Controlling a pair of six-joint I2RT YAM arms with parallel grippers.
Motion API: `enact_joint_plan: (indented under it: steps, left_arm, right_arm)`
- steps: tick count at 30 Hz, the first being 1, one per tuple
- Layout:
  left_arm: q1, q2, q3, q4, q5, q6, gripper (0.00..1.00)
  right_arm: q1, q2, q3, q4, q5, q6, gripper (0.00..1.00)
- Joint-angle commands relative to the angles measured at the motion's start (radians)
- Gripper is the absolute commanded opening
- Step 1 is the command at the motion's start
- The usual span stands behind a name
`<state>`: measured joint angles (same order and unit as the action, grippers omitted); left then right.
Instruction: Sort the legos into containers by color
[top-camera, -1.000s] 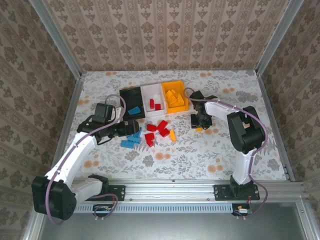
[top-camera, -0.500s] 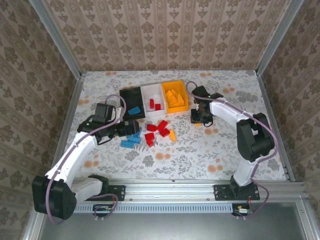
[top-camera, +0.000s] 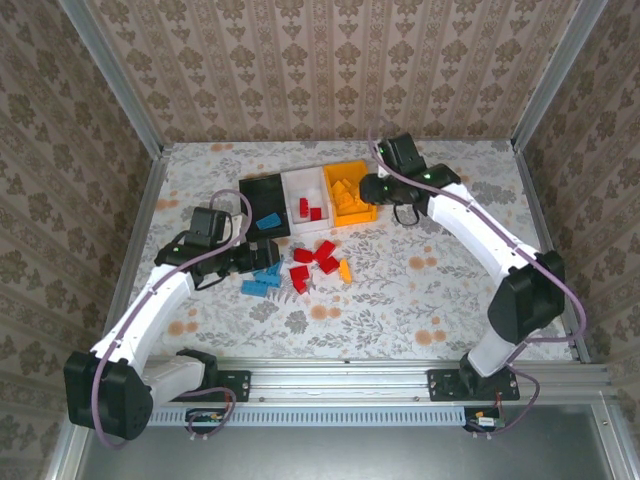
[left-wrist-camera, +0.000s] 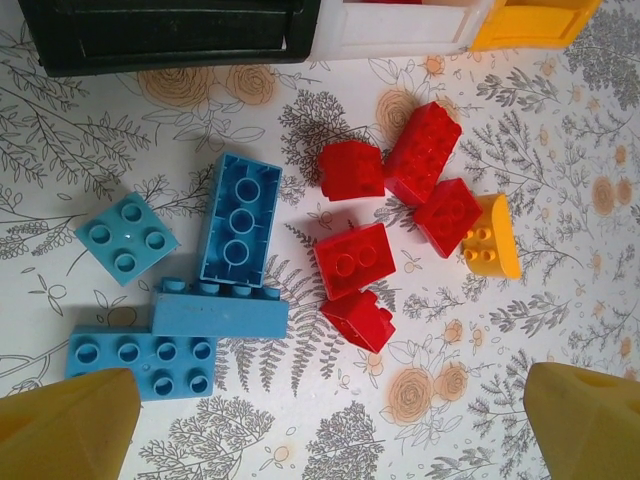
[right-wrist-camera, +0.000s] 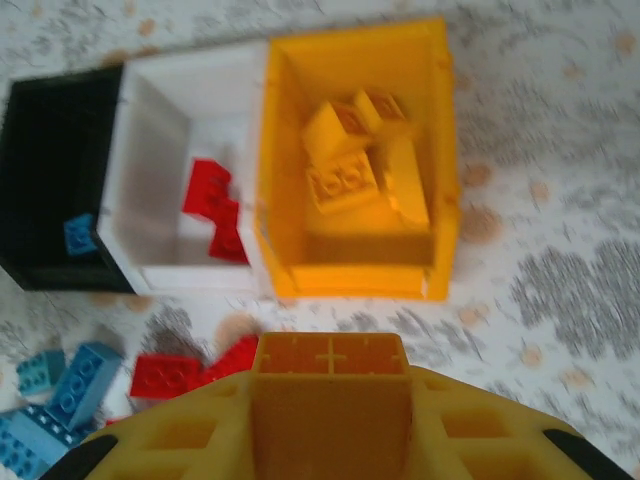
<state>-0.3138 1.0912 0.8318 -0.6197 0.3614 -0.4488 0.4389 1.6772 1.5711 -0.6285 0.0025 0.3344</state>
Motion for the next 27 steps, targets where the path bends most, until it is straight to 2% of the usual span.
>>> enact_joint_plan:
  steps: [1, 10, 17, 20, 24, 27]
  left_arm:
    - [-0.006, -0.021, -0.009, -0.012, 0.013, -0.010, 1.00]
    - [-0.007, -0.045, -0.011, -0.070, 0.001, 0.008, 1.00]
    - [-0.007, -0.035, -0.013, -0.076, -0.009, 0.014, 1.00]
    - [-0.007, -0.022, -0.010, -0.071, -0.004, 0.015, 1.00]
    - [-0.007, -0.010, -0.012, -0.059, -0.001, 0.011, 1.00]
    - [-0.007, -0.008, -0.017, -0.051, 0.001, 0.008, 1.00]
  right_arm:
    - [0.012, 0.142, 0.119, 0.018, 0.033, -0.048, 0.34]
    - [0.012, 0.519, 0.496, -0.072, 0.053, -0.083, 0.34]
    - [0.012, 0.661, 0.640, -0.125, 0.047, -0.077, 0.36]
    - [0.011, 0.672, 0.646, -0.128, 0.044, -0.077, 0.45]
    - [0.006, 0.673, 0.653, -0.142, 0.043, -0.083, 0.62]
    - [0.001, 0.661, 0.654, -0.150, 0.045, -0.083, 0.65]
